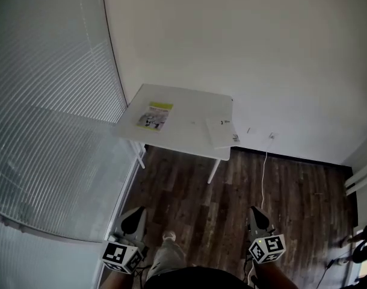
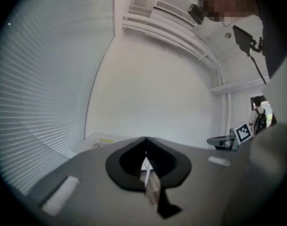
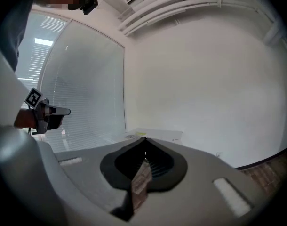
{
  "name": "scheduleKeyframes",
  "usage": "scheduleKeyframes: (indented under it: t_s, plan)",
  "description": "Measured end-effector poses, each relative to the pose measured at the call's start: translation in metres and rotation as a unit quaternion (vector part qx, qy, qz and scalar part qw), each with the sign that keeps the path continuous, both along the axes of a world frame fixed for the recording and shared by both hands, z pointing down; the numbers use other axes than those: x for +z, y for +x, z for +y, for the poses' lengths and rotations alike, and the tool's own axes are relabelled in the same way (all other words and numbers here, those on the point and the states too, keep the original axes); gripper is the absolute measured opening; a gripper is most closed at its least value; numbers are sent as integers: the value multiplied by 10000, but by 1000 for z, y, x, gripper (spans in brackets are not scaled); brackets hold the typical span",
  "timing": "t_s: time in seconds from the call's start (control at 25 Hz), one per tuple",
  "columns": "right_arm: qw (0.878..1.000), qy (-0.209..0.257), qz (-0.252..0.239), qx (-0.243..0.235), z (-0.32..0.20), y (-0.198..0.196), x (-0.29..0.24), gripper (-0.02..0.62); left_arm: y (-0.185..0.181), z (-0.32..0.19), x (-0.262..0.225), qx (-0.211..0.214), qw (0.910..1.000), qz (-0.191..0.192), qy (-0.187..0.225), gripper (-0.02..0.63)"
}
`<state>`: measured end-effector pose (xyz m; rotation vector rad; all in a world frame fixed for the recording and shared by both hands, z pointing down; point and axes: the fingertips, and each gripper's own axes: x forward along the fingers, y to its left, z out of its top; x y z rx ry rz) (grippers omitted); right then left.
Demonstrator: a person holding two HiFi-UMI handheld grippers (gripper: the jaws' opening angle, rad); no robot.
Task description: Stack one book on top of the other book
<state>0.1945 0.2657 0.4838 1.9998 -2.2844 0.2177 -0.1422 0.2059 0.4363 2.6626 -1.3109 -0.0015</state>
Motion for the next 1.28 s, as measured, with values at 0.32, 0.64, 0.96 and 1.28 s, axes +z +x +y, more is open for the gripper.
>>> scheduleKeyframes:
  t_s: [0.32, 0.64, 0.96, 1.28]
  plan:
    - [10000, -60, 3, 53, -92, -35, -11, 2, -5, -99, -9, 463, 9986, -120, -234, 6]
    - [9951, -118, -642, 744, -173, -35, -4, 2, -28, -201, -18, 696, 9974, -34, -177, 6]
    - [9850, -563, -695, 1474, -200, 12, 23, 2, 30, -275, -18, 1278, 9915, -99, -240, 6]
    - [9831, -606, -777, 1542, -285, 53, 54, 2, 74, -356, -29, 1413, 9897, -215, -125, 6]
